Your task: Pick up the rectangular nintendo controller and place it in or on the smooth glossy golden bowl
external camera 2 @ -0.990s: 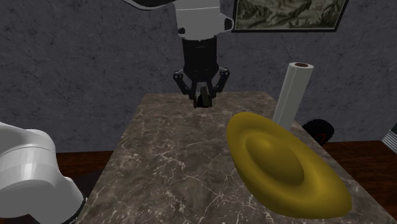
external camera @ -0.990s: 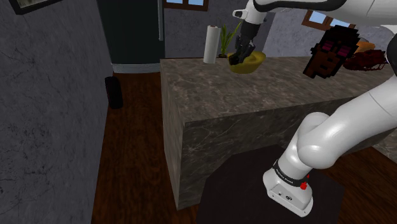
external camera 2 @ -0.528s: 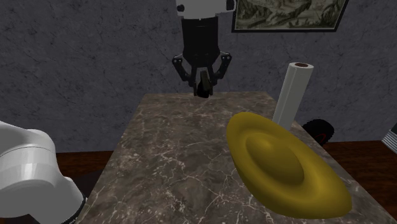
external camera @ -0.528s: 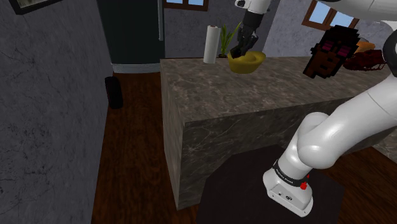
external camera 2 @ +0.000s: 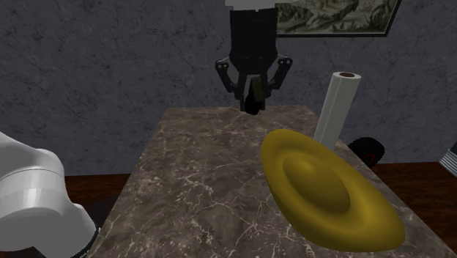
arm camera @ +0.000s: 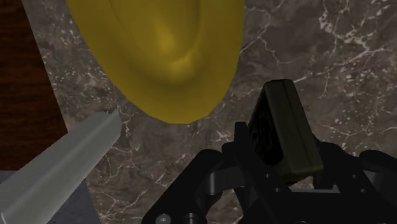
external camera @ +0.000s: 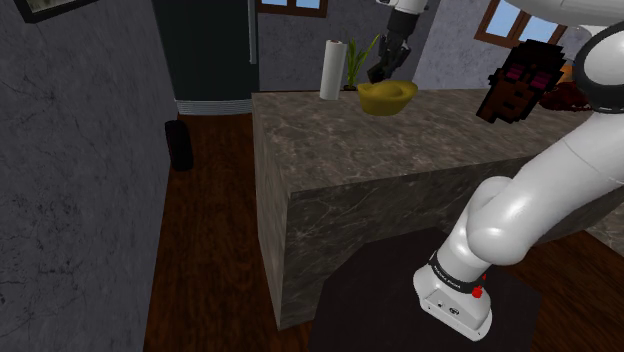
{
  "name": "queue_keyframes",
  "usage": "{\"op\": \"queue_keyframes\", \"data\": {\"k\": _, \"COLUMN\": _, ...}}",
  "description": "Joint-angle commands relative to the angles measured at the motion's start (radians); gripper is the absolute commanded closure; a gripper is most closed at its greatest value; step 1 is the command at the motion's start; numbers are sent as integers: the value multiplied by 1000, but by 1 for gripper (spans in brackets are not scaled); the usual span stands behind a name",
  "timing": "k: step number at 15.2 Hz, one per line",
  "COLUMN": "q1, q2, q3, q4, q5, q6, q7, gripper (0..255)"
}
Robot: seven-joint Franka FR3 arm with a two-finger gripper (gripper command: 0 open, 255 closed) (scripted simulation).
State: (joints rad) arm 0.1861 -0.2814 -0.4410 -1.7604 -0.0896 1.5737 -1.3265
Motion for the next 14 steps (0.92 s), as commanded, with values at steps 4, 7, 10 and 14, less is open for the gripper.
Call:
{"op": "queue_keyframes", "data": {"k": 4, "q1": -34, "q2": 154, "q3": -113, "q4": 144, "q5": 61, "q6": -1, "q7": -156, "gripper": 255}}
{"op": "queue_keyframes", "data": {"k": 7, "q1": -70, "q2": 263, "q3": -173, "q4": 247, "q5": 124, "q6": -14, "q7": -252, "gripper": 255}}
{"op": "queue_keyframes", "data": {"k": 10, "q1": -120, "q2": 369, "q3": -216, "q4": 335, "q5": 193, "q6": -22, "q7": -337, "gripper": 255}}
{"op": "queue_keyframes", "data": {"k": 14, "q1": -111, "q2": 345, "q3": -210, "q4": 254, "q5": 177, "q6": 39, "q7": -330, "gripper": 255}}
